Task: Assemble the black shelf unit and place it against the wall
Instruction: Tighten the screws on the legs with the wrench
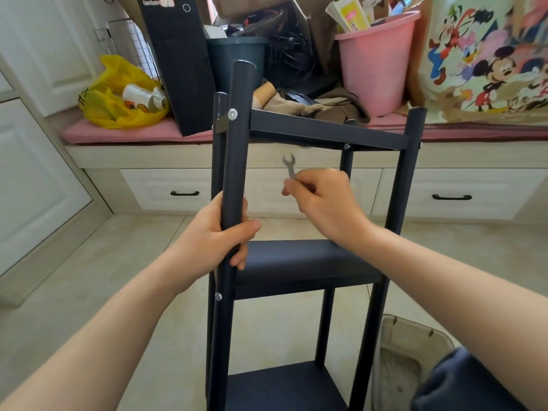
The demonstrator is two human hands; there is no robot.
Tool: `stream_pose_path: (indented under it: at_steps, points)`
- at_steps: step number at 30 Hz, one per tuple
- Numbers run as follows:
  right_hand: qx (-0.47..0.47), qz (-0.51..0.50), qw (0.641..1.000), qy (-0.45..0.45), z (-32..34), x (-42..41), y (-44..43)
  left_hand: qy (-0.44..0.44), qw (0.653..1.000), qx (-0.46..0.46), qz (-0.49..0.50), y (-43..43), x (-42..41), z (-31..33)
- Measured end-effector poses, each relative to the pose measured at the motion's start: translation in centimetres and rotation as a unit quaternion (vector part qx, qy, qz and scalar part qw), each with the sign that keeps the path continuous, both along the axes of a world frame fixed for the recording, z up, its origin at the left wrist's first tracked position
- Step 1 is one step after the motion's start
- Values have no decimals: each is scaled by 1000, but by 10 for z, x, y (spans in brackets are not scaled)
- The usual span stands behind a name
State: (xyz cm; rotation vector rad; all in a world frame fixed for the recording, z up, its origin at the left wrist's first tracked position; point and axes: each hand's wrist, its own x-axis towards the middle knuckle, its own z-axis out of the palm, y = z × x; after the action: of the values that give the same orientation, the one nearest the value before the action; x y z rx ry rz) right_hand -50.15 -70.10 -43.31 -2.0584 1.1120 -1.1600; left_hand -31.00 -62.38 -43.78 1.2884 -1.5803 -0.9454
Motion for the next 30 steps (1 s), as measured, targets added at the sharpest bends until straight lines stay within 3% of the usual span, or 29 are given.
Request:
stream_pose_path:
  at_steps: [5, 12, 19, 26, 30]
  points:
    - [13, 0, 998, 58, -13, -45, 5, 7, 1000, 5, 17, 0, 1, 0]
    - [-8, -105, 989, 107, -19, -92, 4, 7, 999, 15, 35, -2, 4, 2]
    - [110, -191, 965, 141, -23, -110, -7, -8, 999, 27, 39, 0, 9, 2]
    - [142, -163, 976, 38, -20, -107, -10, -31, 999, 15, 16, 7, 9, 3]
    - [160, -138, 977, -35, -22, -104, -10, -116, 992, -6, 42, 5, 18, 6]
